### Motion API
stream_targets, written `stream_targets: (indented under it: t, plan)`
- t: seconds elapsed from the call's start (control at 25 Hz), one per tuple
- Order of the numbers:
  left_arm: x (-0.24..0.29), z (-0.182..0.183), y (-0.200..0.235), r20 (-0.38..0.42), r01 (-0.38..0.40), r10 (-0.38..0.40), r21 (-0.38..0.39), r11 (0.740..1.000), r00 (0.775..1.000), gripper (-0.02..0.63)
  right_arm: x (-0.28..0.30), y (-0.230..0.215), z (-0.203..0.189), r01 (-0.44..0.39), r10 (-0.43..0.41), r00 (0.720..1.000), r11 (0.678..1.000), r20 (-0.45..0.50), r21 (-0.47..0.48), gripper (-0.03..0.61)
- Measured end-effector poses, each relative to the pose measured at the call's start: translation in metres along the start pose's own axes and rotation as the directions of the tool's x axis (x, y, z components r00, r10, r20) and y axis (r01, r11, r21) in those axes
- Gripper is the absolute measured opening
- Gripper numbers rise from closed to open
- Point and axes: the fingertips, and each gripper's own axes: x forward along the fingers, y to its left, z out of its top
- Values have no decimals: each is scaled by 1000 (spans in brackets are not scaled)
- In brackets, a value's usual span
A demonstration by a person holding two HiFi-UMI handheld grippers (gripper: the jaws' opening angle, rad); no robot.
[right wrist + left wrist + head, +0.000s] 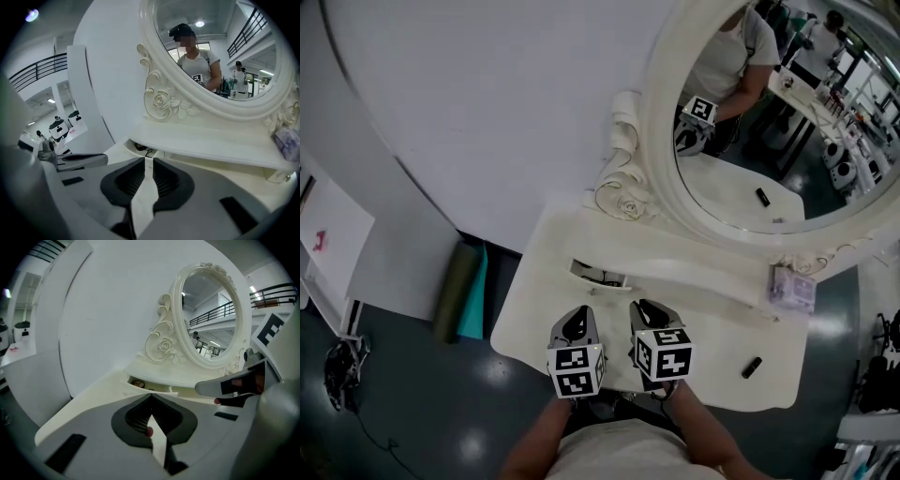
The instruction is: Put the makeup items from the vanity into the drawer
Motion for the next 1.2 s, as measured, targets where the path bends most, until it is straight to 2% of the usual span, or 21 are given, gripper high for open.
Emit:
stream_targets:
  t: [0.6, 1.2]
  plan:
    - [-4, -2, -65, 5, 70, -71, 86, 994, 997, 8, -49, -53, -21, 73, -75, 996, 996, 56, 46, 20]
    - [1, -5, -78, -17, 91, -90, 107, 990, 996, 8, -57, -67, -28, 85, -88, 995, 995, 48, 52, 18]
